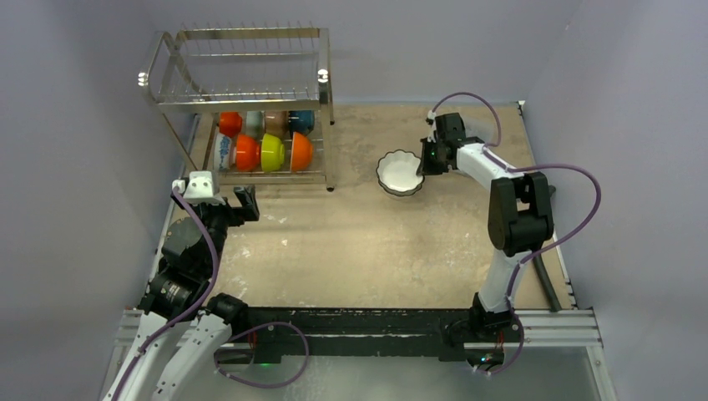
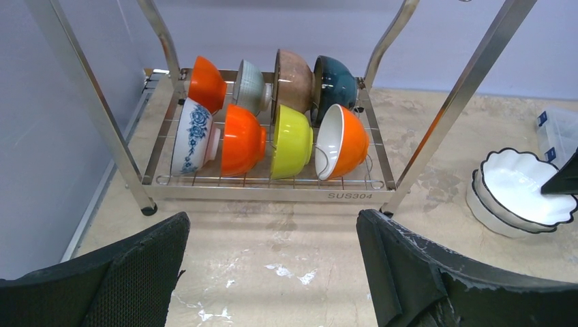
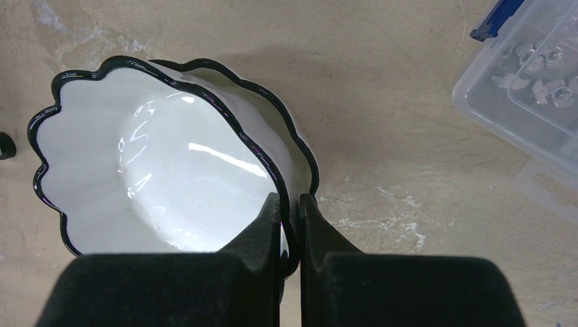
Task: Unload the bowls from the dish rack
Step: Place the bowl with the bowl.
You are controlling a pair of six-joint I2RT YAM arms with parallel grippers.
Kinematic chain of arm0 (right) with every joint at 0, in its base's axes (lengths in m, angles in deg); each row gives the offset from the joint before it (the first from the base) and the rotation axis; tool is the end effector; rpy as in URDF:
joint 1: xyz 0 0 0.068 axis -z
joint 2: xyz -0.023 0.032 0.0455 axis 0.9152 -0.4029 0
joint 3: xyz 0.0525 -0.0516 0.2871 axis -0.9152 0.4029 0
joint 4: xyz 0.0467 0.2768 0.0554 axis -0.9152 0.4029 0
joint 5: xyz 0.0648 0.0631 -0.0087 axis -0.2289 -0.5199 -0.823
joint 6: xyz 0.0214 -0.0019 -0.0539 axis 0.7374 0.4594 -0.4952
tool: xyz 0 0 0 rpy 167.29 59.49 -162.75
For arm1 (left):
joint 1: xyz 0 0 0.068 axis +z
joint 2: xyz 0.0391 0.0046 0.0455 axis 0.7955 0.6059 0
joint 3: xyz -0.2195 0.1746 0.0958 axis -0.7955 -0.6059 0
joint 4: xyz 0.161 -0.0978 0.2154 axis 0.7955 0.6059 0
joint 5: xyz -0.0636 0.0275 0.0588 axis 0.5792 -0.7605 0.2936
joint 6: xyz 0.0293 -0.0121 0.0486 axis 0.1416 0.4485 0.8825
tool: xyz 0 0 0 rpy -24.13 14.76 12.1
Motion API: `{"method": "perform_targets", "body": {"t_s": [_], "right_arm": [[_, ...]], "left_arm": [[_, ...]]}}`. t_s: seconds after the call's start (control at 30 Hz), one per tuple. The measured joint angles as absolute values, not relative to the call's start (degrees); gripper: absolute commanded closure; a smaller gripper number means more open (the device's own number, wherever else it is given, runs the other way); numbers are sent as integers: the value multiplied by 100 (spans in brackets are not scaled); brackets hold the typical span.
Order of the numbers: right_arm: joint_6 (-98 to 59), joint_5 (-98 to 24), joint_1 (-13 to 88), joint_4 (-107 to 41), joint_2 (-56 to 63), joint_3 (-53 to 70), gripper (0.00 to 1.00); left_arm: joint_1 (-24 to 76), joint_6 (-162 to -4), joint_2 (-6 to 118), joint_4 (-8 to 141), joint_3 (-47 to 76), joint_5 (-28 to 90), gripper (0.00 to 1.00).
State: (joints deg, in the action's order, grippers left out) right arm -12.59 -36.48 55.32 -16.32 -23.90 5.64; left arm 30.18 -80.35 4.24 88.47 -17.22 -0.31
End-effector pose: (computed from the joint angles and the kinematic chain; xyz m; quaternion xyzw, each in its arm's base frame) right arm 0.4448 0.0911 0.2152 -0.0016 0.9315 0.1327 0.3386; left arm 0.1079 -0.0273 0.3599 -0.0519 0.7213 -0.0446 0.6892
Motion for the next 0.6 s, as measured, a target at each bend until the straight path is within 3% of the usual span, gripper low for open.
{"method": "perform_targets", "body": {"t_s": [0.2,0.6], "right_arm": [[-1372,-3637,5532,-1595,-2418,510,86],[-1396,-3581,5532,-1586,-2361,510,69]], "left_arm": [[3018,-8033,424,8847,-1722,-22,8],[3018,-8033,424,8847,-1722,-11,8]]}}
